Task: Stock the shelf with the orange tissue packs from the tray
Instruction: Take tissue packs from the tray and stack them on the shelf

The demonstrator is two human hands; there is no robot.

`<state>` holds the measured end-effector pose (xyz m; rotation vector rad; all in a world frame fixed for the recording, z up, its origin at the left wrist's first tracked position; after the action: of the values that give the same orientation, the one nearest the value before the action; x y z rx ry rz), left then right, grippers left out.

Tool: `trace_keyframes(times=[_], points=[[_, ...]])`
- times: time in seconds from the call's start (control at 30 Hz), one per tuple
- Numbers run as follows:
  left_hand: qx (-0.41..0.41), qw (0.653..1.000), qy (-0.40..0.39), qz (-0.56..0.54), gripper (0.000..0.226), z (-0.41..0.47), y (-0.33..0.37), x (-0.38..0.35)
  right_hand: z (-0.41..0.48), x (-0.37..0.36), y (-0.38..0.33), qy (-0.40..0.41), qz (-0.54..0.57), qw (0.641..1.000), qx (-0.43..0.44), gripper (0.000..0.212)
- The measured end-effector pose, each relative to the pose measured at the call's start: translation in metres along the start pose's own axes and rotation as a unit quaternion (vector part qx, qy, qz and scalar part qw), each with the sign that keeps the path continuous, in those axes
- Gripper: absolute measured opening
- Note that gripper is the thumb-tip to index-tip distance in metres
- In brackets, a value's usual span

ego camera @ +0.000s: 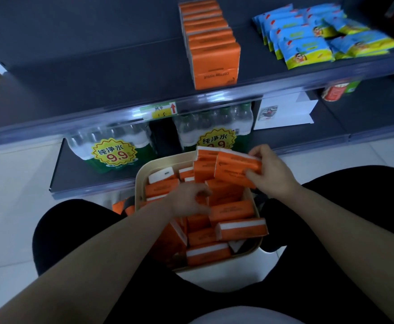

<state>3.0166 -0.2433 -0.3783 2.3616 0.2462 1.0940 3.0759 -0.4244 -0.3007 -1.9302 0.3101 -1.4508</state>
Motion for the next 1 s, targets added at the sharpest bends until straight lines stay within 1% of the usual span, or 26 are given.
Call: trace_keyframes(times=[0.1,0.17,0.23,0.3,0.37,0.43,0.47,0.53,0.63,0.7,0.8,0.9,1.0], points=[[-0.003,0.996,-0.064,0.07,0.073,0.013,0.011,-0.021,-0.006,0.0,0.005,0.012,0.004,1.0,0.009,0.036],[-0.004,0.991,-0.087,0.1,0.078,0.019,0.019,-0.03,-0.007,0.001,0.007,0.019,0.004,1.0,0.006,0.039],[-0.004,0.989,-0.091,0.113,0.069,0.022,0.023,-0.034,-0.006,0.003,0.008,0.026,0.007,1.0,0.004,0.04],[-0.01,0.994,-0.068,0.089,0.051,0.023,0.026,-0.03,-0.005,0.006,0.006,0.038,0.014,0.999,0.008,0.041],[0.001,0.999,-0.025,0.035,0.043,0.019,0.025,-0.015,-0.003,0.01,0.004,0.051,0.024,0.998,0.009,0.041],[0.044,0.997,0.027,-0.054,0.043,0.01,0.014,0.009,-0.002,0.014,0.0,0.065,0.04,0.997,0.005,0.042],[0.068,0.99,0.057,-0.108,0.042,0.004,0.005,0.021,-0.001,0.017,-0.003,0.074,0.049,0.996,0.004,0.042],[0.093,0.966,0.123,-0.209,0.038,-0.013,-0.015,0.046,0.001,0.024,-0.01,0.099,0.062,0.993,0.006,0.043],[0.1,0.93,0.192,-0.298,0.032,-0.042,-0.038,0.078,0.002,0.04,-0.03,0.138,0.08,0.987,0.027,0.043],[0.083,0.913,0.229,-0.326,0.028,-0.06,-0.044,0.098,0.002,0.052,-0.048,0.167,0.093,0.98,0.049,0.044],[0.069,0.885,0.312,-0.338,0.022,-0.091,-0.055,0.135,0.003,0.069,-0.076,0.203,0.101,0.971,0.08,0.037],[0.033,0.837,0.402,-0.37,0.017,-0.125,-0.065,0.172,0.007,0.078,-0.107,0.212,0.07,0.968,0.116,0.033],[0.016,0.791,0.488,-0.368,0.018,-0.153,-0.073,0.207,0.011,0.079,-0.134,0.217,0.02,0.966,0.14,0.03]])
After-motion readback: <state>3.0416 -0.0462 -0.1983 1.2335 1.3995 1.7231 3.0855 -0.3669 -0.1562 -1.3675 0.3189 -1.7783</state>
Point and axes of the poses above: each hand's wrist, its own z-axis towards the middle knuckle, its own x-axis out of the back of the hand, y = z × x, the point moved 10 cm from there along z, towards the middle knuckle, and after that the axes turned 10 degrees about -y, right-handed, at the moved point
